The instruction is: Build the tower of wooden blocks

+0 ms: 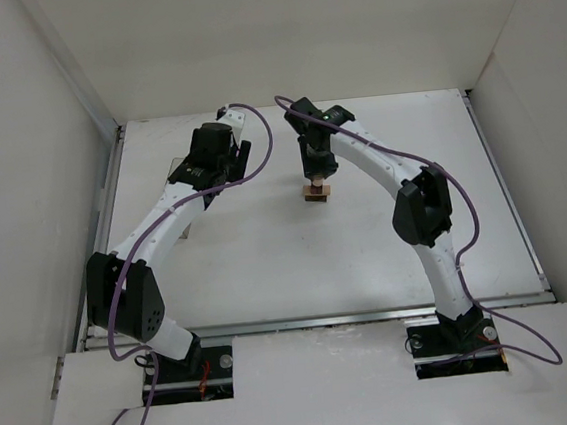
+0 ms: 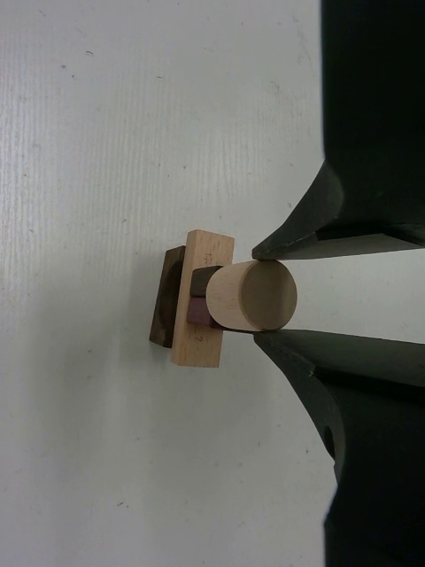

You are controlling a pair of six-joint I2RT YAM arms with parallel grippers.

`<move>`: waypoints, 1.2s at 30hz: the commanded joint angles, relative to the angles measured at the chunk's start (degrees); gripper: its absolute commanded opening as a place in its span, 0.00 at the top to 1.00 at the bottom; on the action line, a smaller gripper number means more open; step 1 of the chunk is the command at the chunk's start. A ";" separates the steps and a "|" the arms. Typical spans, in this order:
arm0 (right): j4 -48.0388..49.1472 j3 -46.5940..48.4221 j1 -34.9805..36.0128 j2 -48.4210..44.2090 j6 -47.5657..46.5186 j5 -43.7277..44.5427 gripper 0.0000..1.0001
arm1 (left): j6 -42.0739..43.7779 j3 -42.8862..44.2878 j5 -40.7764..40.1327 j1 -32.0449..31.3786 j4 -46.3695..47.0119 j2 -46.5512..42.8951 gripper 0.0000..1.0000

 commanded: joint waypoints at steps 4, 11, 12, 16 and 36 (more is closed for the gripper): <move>1.16 0.19 -0.32 1.00 -0.28 0.31 0.89 | -0.85 -0.44 -0.10 0.04 1.50 -2.91 0.26; 1.16 0.19 -0.32 1.00 -0.81 0.31 0.81 | -0.85 -0.44 0.42 0.04 1.50 -2.91 0.26; 1.16 0.19 -0.32 1.00 -0.81 0.31 0.78 | -0.85 -0.44 0.42 0.04 1.50 -2.91 0.26; 1.16 0.19 -0.32 1.00 -1.34 -0.22 0.67 | -0.85 -0.44 0.42 0.04 1.50 -2.91 0.26; 1.69 0.19 -0.32 -0.14 -1.34 -1.27 0.52 | -0.33 -0.44 0.42 0.04 1.50 -2.91 0.26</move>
